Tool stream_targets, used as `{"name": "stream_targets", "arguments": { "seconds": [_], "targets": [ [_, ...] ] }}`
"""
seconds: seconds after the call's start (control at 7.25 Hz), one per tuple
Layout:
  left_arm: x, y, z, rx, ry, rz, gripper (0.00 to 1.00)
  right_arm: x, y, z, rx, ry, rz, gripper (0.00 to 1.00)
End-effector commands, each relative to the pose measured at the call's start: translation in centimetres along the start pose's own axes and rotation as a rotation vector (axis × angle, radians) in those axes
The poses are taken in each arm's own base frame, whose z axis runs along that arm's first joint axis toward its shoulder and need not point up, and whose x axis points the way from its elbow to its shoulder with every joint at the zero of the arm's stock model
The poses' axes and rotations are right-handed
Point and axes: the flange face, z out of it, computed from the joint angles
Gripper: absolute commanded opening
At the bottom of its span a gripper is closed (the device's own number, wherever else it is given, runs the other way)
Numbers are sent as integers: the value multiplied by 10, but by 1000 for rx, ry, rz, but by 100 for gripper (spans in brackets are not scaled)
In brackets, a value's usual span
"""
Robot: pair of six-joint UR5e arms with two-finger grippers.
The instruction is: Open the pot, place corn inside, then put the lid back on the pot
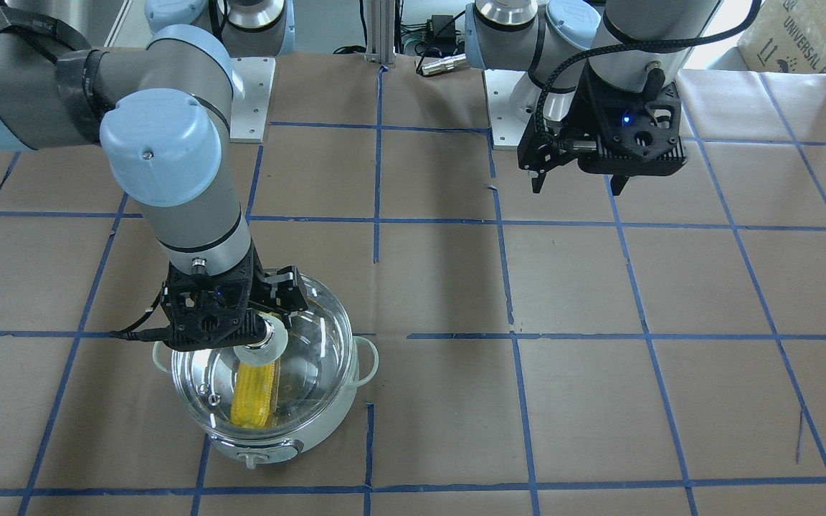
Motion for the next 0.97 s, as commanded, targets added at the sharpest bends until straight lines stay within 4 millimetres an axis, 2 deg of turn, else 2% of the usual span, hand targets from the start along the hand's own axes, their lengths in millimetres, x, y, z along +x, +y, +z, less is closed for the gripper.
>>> {"name": "stream_targets", "arguments": {
  "seconds": [0.0, 0.83],
  "targets": [
    [0, 1, -2, 4, 0, 19, 100, 0, -7, 10, 19, -3, 9, 96],
    [-1, 4, 1, 4, 11, 13, 100, -1, -7, 11, 16, -3, 7, 95]
  ]
}}
